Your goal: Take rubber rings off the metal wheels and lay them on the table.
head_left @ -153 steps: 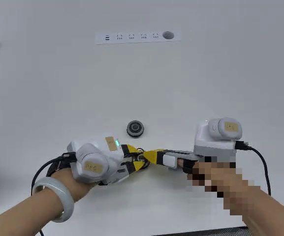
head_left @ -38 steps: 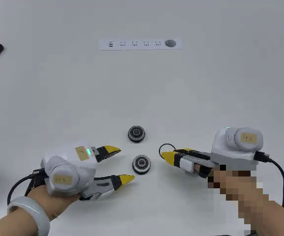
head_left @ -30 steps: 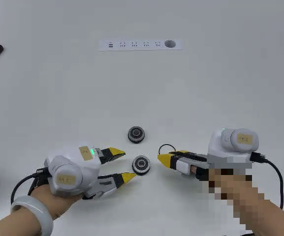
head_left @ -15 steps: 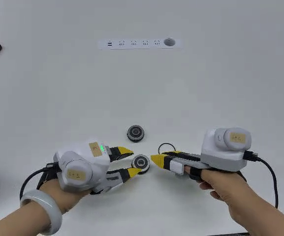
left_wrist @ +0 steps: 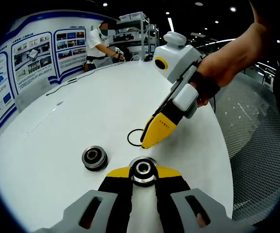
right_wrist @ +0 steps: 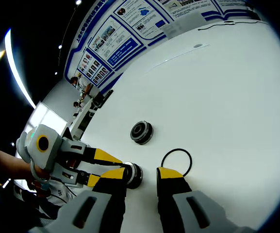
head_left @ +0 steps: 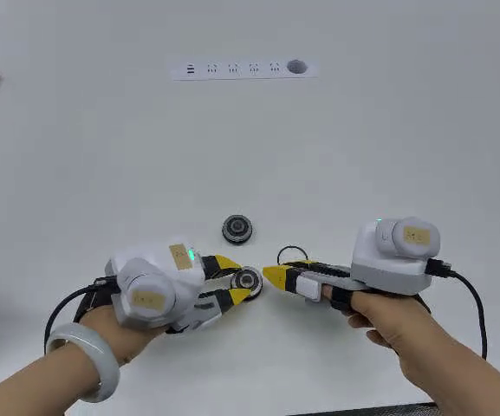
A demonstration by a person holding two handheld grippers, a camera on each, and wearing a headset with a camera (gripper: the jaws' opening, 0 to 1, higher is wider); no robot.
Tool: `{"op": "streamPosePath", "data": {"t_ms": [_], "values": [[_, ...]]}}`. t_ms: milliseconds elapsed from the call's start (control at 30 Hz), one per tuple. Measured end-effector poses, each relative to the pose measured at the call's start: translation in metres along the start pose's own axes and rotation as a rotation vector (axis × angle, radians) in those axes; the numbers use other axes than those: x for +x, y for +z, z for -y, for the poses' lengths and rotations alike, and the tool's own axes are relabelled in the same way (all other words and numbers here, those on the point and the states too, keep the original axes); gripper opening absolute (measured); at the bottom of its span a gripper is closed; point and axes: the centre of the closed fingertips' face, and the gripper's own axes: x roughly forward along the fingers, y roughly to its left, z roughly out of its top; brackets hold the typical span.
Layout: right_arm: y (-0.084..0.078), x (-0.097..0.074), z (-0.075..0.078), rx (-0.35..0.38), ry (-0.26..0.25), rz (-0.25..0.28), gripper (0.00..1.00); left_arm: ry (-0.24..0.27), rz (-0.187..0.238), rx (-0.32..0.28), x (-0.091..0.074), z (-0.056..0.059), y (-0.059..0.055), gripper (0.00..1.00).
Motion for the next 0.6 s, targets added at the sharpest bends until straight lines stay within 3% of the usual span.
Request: {"op": "streamPosePath", "data": {"t_ms": [600], "values": [[-0.006, 0.0056, -0.0061, 0.043, 0.036, -0.009, 0.26, -0.008, -0.015, 0.005, 0.0062, -0.0002, -0.0003, 0.14]]}}
